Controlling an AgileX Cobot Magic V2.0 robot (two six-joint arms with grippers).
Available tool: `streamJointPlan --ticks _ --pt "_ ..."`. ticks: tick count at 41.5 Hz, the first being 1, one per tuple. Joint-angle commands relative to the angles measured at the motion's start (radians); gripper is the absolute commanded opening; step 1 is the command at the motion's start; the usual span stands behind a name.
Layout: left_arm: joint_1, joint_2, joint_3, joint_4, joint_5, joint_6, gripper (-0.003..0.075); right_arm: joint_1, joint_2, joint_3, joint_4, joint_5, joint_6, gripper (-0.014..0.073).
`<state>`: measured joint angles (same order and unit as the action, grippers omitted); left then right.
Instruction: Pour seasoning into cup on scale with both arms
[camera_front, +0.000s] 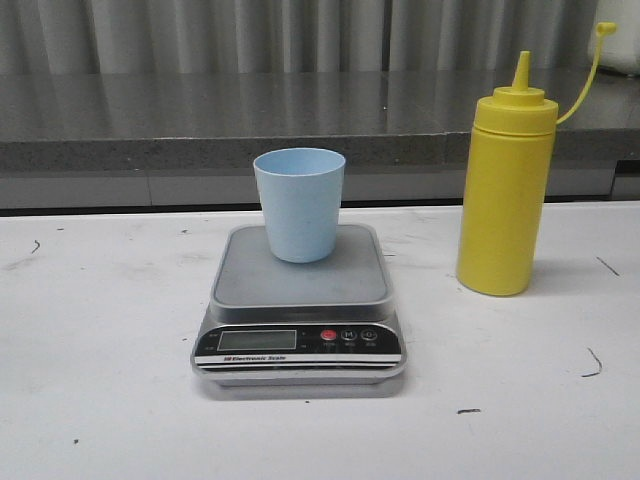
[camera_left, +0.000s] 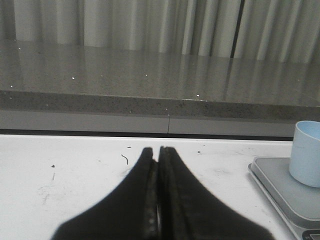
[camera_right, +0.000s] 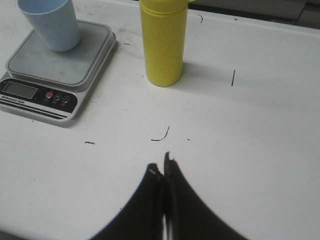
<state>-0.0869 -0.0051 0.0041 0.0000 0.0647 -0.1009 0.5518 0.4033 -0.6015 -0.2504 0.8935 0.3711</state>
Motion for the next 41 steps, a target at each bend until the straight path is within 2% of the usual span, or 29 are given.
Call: streamJointPlan --ticks 1,16,29,41 --pt "0.020 -0.017 0.024 -0.010 -0.090 -0.009 -0.0020 0.004 0.005 -0.033 -0.031 -0.061 -0.015 -0.0122" --pt "0.022 -0.017 0.024 -0.010 -0.092 -0.009 -0.0020 0.004 0.005 -0.033 -0.031 -0.061 -0.015 -0.0122" --pt "0.029 -0.017 0.024 -0.010 -0.184 -0.009 -0.0020 0.004 0.005 -0.033 -0.031 -0.061 -0.015 -0.0122" --pt "0.073 -0.017 0.024 -0.010 -0.182 -0.009 -0.0020 0.004 0.005 -0.033 -0.031 -0.061 -0.015 -0.0122"
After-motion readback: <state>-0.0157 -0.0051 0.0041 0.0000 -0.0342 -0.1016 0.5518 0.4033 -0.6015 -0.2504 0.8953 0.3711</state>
